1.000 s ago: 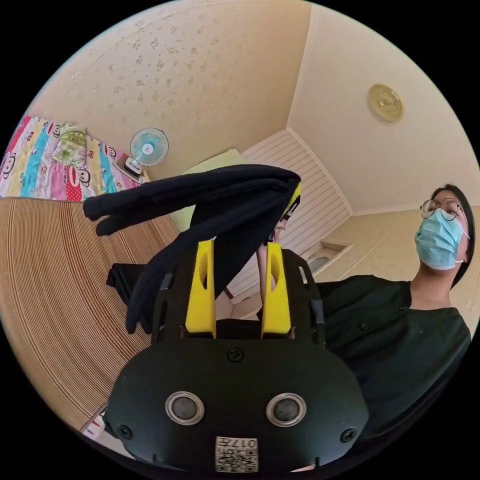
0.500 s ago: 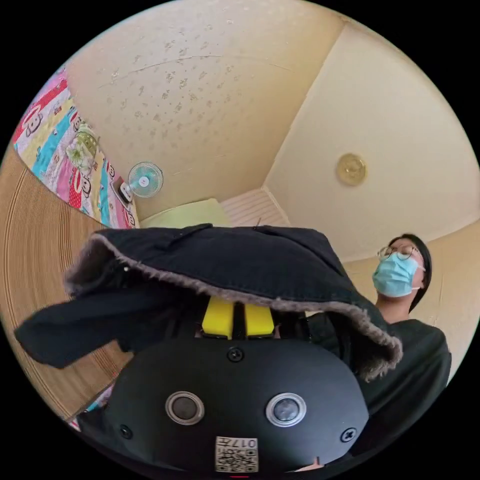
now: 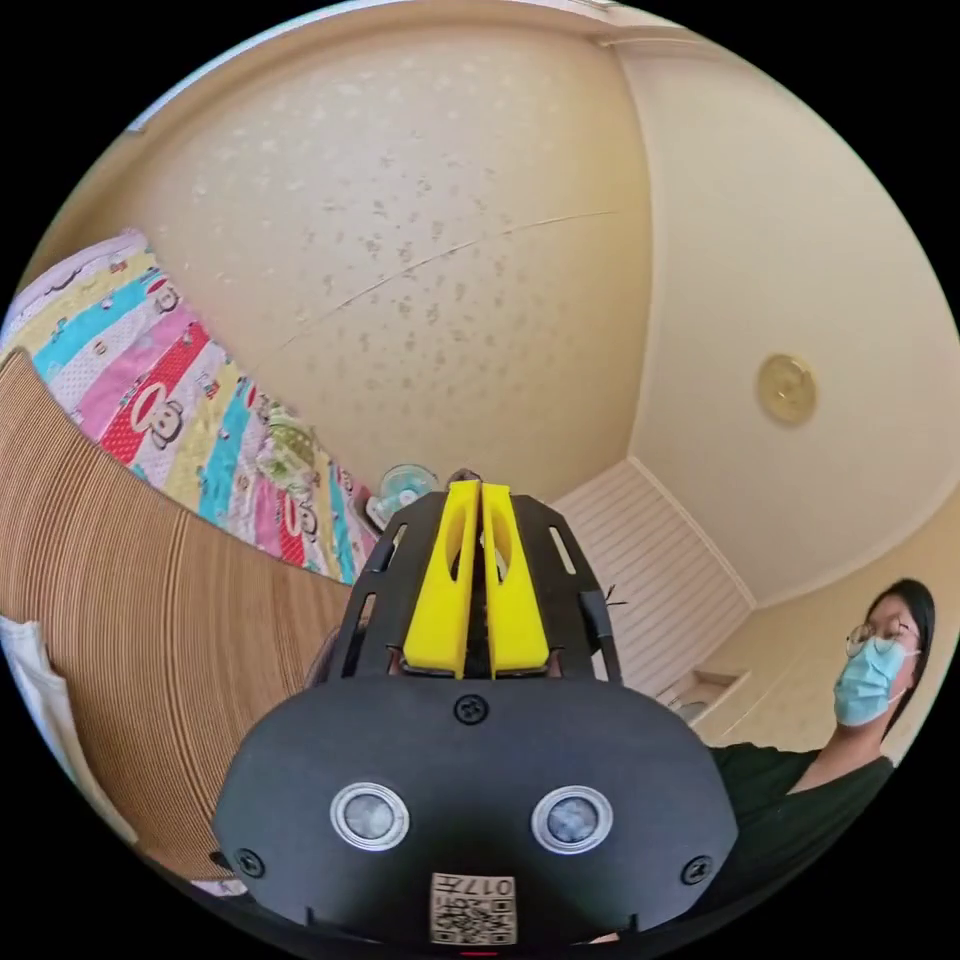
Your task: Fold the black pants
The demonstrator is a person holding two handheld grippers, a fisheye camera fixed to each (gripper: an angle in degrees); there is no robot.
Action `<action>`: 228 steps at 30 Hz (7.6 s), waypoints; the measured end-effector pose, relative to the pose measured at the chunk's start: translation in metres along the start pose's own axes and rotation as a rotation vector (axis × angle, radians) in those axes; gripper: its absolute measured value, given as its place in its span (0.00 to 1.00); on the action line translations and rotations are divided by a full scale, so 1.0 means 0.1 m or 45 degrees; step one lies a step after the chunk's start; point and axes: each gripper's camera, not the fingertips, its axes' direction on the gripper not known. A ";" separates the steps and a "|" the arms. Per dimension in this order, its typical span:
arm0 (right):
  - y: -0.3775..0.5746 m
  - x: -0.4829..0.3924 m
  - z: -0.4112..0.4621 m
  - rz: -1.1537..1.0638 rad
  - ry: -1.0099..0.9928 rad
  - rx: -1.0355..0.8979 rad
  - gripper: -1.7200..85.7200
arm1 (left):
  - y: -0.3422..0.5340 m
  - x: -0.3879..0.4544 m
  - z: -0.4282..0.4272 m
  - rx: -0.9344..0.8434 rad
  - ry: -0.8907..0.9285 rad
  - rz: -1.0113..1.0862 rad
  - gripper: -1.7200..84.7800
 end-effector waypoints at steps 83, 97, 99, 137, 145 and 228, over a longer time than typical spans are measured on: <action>2.96 5.71 -2.27 0.317 0.953 -1.281 0.05 | -0.57 -1.46 1.43 -1.077 -1.207 -0.238 0.07; 3.10 5.17 -2.57 -0.388 1.142 -1.376 0.05 | 3.38 -0.71 -0.55 -1.370 -0.818 -0.519 0.14; 3.17 4.73 -2.57 -0.615 0.940 -1.397 0.05 | 3.81 -0.12 -0.53 -1.436 -0.652 -0.480 0.14; 0.37 6.21 0.57 0.035 0.536 -0.865 0.17 | 3.64 1.99 -0.58 -0.966 -0.251 -0.801 0.07; 0.89 5.16 1.11 -0.647 0.973 -0.642 0.06 | 3.50 1.91 -1.30 -0.509 0.162 -0.963 0.06; 4.05 5.98 -1.20 -0.039 -0.038 -1.298 0.04 | 2.27 0.43 -1.44 -1.357 0.060 -0.653 0.01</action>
